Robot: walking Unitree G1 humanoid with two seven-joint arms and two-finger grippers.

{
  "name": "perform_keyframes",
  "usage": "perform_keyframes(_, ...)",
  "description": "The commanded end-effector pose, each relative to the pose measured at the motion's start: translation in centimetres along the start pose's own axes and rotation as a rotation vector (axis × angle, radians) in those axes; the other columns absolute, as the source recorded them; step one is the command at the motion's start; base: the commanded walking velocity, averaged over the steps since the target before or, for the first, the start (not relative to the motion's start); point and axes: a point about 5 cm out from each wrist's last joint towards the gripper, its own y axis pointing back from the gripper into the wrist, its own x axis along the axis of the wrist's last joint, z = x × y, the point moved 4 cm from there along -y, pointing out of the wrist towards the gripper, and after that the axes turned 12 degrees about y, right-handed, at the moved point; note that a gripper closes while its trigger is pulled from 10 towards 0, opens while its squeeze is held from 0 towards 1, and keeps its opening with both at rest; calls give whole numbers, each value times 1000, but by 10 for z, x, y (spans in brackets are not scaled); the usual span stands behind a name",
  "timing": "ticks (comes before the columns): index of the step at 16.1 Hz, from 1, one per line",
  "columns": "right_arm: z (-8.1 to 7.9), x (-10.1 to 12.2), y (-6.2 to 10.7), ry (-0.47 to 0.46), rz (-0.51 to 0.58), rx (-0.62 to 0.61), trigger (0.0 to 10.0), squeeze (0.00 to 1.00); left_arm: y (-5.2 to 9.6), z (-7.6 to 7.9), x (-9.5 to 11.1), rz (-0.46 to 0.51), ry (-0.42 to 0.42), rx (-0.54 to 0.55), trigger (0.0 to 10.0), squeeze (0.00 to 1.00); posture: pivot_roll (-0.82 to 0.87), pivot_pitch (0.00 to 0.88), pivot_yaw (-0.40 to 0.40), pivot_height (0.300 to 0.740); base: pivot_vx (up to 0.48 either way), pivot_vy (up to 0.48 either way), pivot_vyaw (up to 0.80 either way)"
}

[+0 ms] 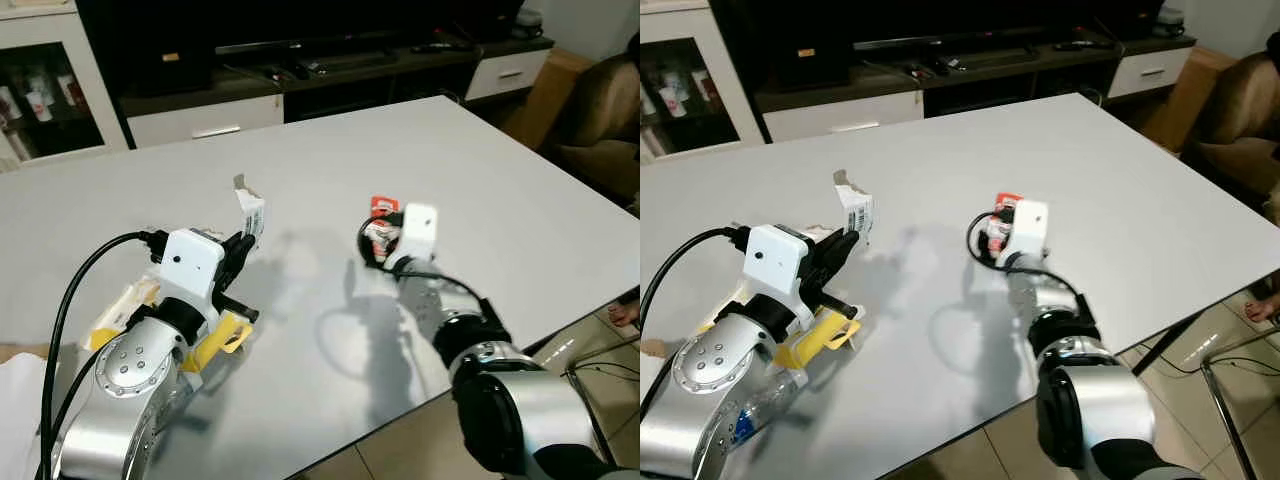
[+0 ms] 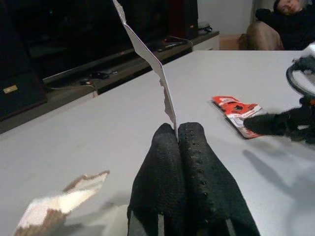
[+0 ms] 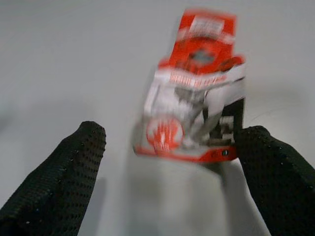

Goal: Picking trash to rubbish bin

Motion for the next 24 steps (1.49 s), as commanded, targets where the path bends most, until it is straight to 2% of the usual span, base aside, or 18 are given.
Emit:
perform_keyframes(1, 2, 4, -1, -37, 3, -13, 10000, 0, 2, 1, 6, 12, -4, -7, 10000, 0, 202, 0, -59, 740, 0, 0, 0)
perform_keyframes(6, 3, 6, -1, -76, 29, -51, 10000, 0, 7, -1, 6, 5, -8, -11, 10000, 0, 220, 8, -56, 740, 0, 0, 0)
perform_keyframes(7, 7, 9, -1, -119, 49, -72, 5490, 0, 8, -1, 6, 2, -12, -9, 10000, 0, 225, 15, -56, 740, 0, 0, 0)
perform_keyframes(8, 8, 9, -1, -138, 50, -77, 5490, 0, 8, -1, 6, 1, -14, -9, 10000, 0, 225, 15, -56, 740, 0, 0, 0)
perform_keyframes(9, 10, 9, -1, -162, 54, -86, 1882, 0, 8, -1, 6, 0, -15, -8, 10000, 0, 227, 17, -55, 740, 0, 0, 0)
perform_keyframes(10, 10, 9, 0, -183, 57, -87, 0, 0, 9, -1, 6, -2, -15, -7, 10000, 0, 229, 19, -54, 740, 0, 0, 0)
perform_keyframes(15, 4, 8, -1, -247, 70, -56, 0, 0, 11, -1, 8, -6, -16, -16, 10000, 0, 245, 39, -51, 740, 0, 0, 0)
perform_keyframes(16, 4, 14, -1, -224, 79, -59, 0, 0, 10, 3, 13, 4, -20, -48, 10000, 0, 256, 78, -51, 740, 0, 0, 0)
perform_keyframes(20, 10, 21, -1, -230, 95, -93, 0, 0, 5, 10, 25, 33, -67, -113, 10000, 0, 271, 174, -56, 740, 0, 0, 0)
perform_keyframes(22, 14, 30, -1, -268, 133, -110, 0, 0, -1, 7, 43, 86, -89, -137, 10000, 0, 267, 222, -48, 740, 0, 0, 0)
perform_keyframes(24, 15, 39, -1, -293, 160, -107, 0, 0, -3, 4, 51, 106, -101, -147, 10000, 0, 265, 247, -45, 740, 0, 0, 0)
